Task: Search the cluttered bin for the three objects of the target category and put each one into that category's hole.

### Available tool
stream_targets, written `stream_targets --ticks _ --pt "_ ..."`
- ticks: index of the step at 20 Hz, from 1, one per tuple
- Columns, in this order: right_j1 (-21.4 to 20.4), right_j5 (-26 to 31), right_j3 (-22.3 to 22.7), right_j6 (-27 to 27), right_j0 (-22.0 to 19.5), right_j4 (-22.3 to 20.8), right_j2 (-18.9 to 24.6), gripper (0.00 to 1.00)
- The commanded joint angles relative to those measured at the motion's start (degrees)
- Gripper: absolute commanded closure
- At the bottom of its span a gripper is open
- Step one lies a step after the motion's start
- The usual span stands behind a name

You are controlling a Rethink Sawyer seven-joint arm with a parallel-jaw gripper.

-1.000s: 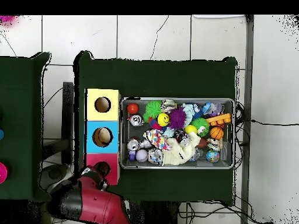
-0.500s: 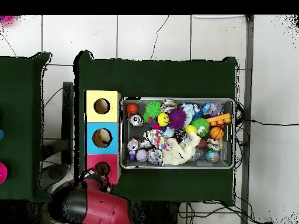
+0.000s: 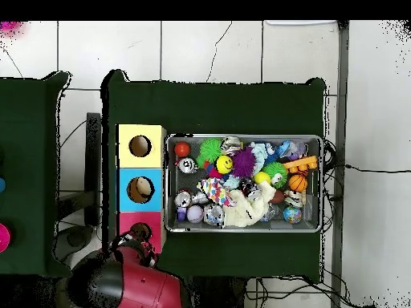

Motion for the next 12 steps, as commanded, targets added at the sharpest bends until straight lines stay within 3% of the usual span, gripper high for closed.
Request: stream_targets --ticks 1,5,12 --pt "-0.45 -3.83 3.71 1.23 -7.77 -3.43 4.18 0.0" --pt "-1.12 -6.31 4.87 -3.54 -12.8 -7.93 5.5 0.0" --pt "-2.33 -10.62 8.0 -5.9 -21.66 -16.44 8.95 0.0"
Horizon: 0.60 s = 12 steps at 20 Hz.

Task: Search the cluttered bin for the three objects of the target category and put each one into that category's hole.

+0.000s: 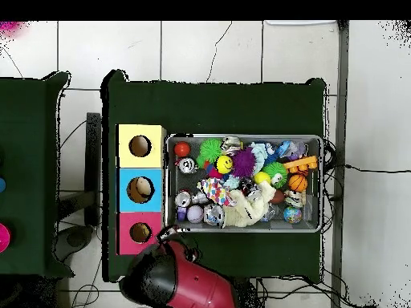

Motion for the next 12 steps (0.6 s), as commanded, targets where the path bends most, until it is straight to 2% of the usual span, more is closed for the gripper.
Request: stream_targets --ticks 1,6,12 --pt "-0.23 -8.52 6.27 -5.89 -9.51 -10.02 8.64 0.0" --pt "2.22 -14.96 7.55 -4.4 -17.14 -16.85 15.08 0.0" --pt "6.08 -18.96 5.82 -0.04 -17.74 -22.47 15.88 0.0"
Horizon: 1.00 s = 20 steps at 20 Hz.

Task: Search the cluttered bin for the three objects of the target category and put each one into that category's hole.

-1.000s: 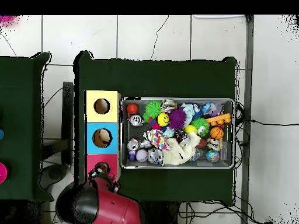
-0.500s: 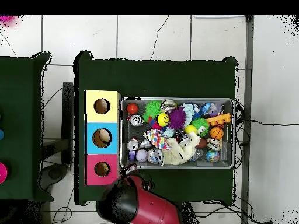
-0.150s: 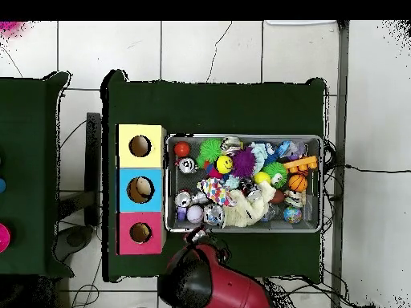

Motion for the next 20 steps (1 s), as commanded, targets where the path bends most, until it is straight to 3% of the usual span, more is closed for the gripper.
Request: stream_targets --ticks 1,9,20 --pt "5.54 -5.51 1.39 0.48 -2.11 -7.87 8.72 0.0" --pt "7.85 -7.39 -1.55 0.2 -4.26 -13.98 9.99 0.0" --pt "13.38 -12.07 -5.06 1.66 -5.92 -21.2 7.8 0.0"
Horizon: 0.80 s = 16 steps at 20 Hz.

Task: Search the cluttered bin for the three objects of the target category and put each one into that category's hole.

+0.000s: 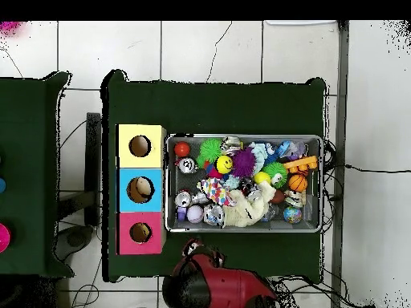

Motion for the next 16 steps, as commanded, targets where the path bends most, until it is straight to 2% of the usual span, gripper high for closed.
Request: stream_targets --ticks 1,16 --pt "5.66 -6.1 -5.86 1.51 -2.43 -5.45 2.42 0.0" --pt "10.2 -9.94 -9.34 1.56 -5.01 -12.37 -1.32 0.0"
